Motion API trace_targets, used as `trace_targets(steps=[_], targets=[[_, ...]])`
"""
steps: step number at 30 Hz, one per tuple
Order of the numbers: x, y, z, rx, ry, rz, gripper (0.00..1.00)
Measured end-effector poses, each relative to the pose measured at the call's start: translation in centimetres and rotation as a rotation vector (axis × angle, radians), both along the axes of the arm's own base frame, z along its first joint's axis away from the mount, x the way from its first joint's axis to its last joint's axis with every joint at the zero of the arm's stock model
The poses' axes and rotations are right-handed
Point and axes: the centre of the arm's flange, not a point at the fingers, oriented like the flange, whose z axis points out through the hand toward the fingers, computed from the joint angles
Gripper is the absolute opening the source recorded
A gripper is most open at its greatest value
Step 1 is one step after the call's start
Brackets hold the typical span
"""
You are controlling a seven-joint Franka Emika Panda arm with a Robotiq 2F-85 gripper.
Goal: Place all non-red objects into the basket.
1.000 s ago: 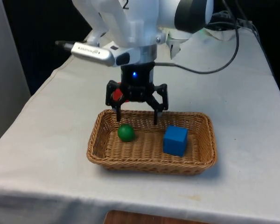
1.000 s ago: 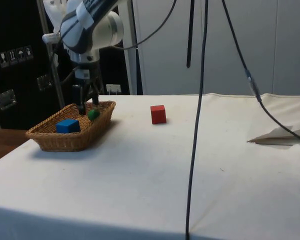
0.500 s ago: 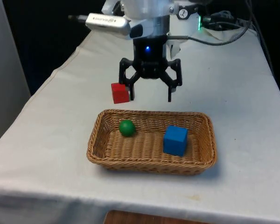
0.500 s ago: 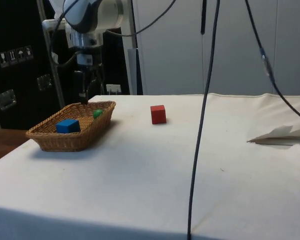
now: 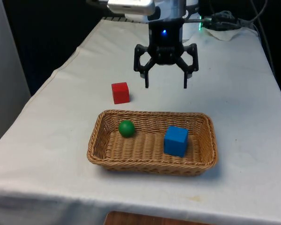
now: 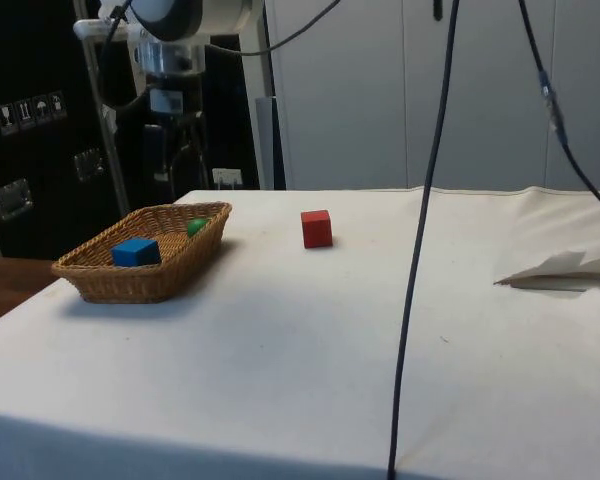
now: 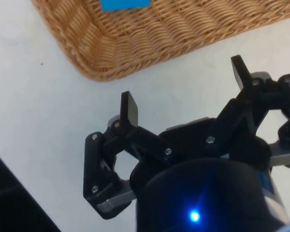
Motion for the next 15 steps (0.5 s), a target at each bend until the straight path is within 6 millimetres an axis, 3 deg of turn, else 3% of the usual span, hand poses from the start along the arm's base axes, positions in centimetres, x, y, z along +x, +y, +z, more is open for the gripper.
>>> trace_targets(steps=[15], targets=[[-1.5, 2.1, 2.4, 0.017, -0.005, 0.031, 1.00]])
